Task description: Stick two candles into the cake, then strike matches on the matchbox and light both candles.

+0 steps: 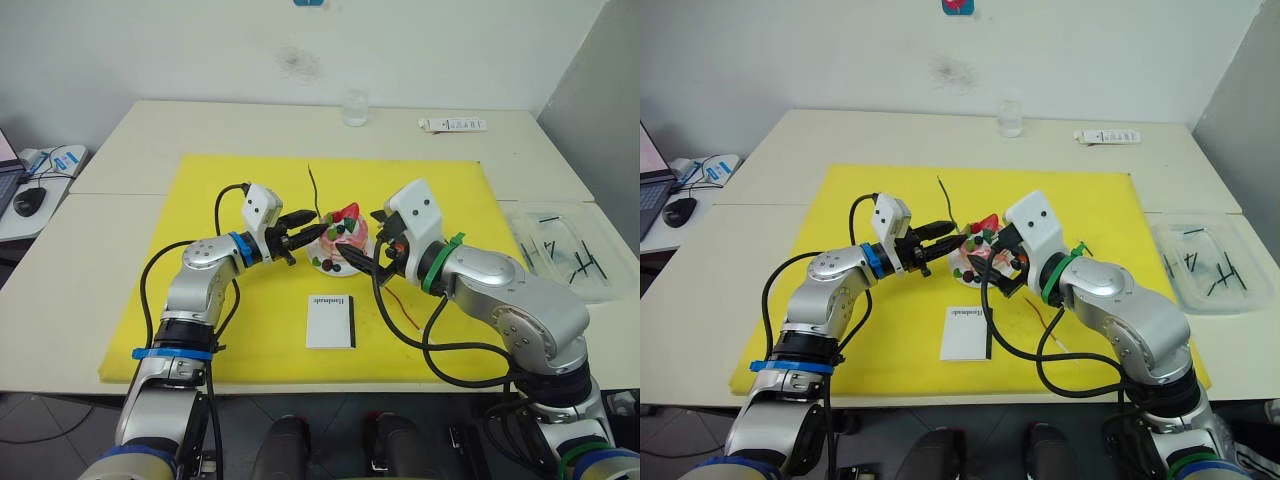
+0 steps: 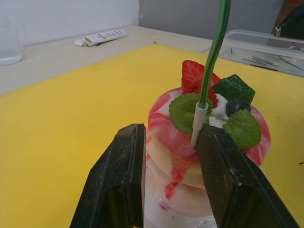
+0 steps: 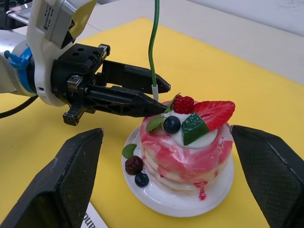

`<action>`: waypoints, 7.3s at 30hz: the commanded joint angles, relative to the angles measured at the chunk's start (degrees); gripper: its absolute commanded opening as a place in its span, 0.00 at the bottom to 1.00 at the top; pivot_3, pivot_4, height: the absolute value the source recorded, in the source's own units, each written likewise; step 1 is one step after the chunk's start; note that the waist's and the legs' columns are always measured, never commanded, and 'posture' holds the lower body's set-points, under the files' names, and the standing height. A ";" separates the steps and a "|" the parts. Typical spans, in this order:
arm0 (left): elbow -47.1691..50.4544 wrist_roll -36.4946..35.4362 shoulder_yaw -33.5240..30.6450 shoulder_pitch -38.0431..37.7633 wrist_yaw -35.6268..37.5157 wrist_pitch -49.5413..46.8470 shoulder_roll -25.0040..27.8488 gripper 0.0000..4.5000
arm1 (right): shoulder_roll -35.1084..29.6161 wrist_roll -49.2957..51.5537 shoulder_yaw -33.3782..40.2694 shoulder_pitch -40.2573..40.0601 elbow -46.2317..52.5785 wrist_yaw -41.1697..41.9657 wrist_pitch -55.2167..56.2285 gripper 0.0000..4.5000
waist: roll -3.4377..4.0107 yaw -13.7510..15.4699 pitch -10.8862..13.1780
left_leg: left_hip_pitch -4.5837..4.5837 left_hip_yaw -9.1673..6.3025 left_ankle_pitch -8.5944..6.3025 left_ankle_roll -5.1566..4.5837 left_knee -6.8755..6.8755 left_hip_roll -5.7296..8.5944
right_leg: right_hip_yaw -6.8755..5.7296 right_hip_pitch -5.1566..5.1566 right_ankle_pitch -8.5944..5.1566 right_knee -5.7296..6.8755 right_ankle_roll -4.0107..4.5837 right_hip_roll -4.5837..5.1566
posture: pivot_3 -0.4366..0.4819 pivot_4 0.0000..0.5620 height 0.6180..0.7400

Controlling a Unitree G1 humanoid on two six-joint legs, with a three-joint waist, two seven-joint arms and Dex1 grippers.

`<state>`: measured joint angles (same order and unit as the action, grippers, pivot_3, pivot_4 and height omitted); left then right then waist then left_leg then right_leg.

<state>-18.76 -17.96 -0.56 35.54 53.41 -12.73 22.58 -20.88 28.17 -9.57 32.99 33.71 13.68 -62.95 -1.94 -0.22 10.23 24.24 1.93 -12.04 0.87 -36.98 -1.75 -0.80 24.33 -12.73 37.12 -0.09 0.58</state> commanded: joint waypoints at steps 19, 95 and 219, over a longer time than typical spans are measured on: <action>17.65 -5.63 -3.93 -7.22 -0.83 -9.79 5.67 0.43 | -0.74 -1.02 0.77 0.39 1.33 2.02 1.74 1.00 | 0.00 -0.09 0.00 | -0.02 -0.01 0.00 0.00 0.01 -0.05 | 0.01 0.00 0.00 0.02 0.00 -0.01 | 0.48 0.27 1.00; 47.65 -13.15 11.68 -18.30 7.41 -10.54 10.53 0.79 | -51.21 -14.77 17.11 -36.48 -37.02 60.98 54.50 0.05 | 0.02 -0.09 -0.02 | -0.43 0.08 0.00 0.01 -0.02 0.05 | 0.14 -0.29 -0.19 0.00 0.30 -0.06 | 0.48 0.27 1.00; 51.40 -15.70 -4.28 -24.24 -20.05 -18.68 6.44 0.79 | 16.12 -13.82 6.27 -1.49 -35.54 10.04 45.60 0.01 | 0.03 -0.08 -0.02 | -0.54 -0.06 0.01 0.02 -0.02 -0.12 | 0.20 -0.15 -0.19 0.64 0.34 -0.27 | 0.48 0.27 1.00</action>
<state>30.94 -32.91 -4.07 10.85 33.21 -32.13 28.81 -4.63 14.57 -3.49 31.76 -2.90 23.67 -18.85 -1.91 -0.30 10.20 23.70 1.88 -12.03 0.89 -36.99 -1.87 -0.60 24.18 -12.93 37.76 0.24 0.31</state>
